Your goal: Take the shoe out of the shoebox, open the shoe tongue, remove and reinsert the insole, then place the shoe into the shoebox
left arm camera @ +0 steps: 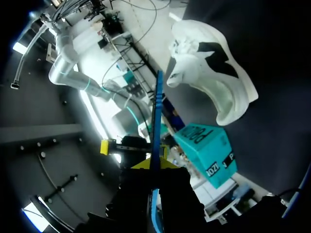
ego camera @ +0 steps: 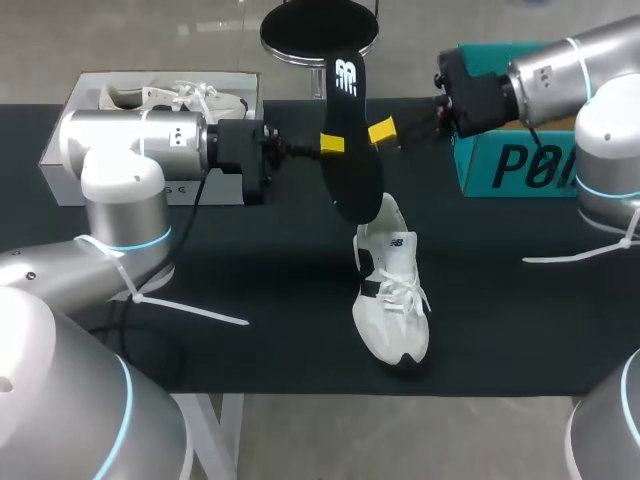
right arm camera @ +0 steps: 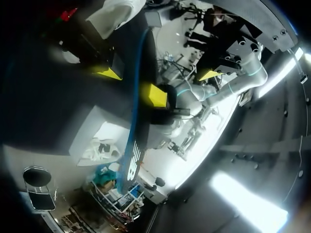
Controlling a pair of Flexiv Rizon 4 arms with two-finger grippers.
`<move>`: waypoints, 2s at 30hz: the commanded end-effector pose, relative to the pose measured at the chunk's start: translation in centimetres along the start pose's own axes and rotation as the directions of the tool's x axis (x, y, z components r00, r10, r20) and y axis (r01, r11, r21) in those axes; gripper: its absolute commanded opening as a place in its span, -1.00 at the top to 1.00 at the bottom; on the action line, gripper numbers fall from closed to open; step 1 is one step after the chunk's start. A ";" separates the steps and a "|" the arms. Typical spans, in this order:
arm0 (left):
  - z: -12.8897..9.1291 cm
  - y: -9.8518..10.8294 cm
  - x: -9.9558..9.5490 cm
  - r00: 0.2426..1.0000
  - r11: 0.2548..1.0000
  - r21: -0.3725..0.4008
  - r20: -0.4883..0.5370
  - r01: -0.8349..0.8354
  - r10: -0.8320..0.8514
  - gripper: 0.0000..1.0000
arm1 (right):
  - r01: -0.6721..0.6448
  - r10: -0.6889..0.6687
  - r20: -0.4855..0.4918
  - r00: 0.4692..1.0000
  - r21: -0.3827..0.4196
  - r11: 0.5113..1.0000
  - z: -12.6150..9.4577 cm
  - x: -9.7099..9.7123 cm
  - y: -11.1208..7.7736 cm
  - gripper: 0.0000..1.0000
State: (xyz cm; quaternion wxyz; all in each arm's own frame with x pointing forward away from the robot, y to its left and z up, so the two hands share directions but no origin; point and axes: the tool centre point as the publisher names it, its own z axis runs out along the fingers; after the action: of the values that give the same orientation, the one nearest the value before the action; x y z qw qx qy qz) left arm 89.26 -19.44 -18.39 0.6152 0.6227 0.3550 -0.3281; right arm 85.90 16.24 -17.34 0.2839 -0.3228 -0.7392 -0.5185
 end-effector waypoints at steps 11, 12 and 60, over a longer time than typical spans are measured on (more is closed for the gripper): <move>0.2 0.0 0.0 1.000 1.000 -0.002 -0.002 -0.002 0.002 1.00 | 0.004 -0.004 -0.013 1.000 -0.019 1.000 1.5 -0.7 0.0 -1.00; 0.2 0.0 0.0 1.000 1.000 -0.002 -0.002 -0.002 0.002 1.00 | 0.005 -0.005 -0.015 1.000 -0.018 1.000 1.6 -0.8 0.1 -1.00; 0.2 0.0 0.0 1.000 1.000 -0.002 -0.002 -0.002 0.002 1.00 | 0.039 -0.040 -0.034 0.999 -0.023 0.999 3.1 -1.4 1.0 1.00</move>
State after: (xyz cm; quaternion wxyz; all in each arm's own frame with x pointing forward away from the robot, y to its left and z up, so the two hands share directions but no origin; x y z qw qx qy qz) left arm 89.14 -19.44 -18.30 0.6152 0.6228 0.3548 -0.3282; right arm 87.32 19.03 -18.73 0.2825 -0.3027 -0.7344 -0.5378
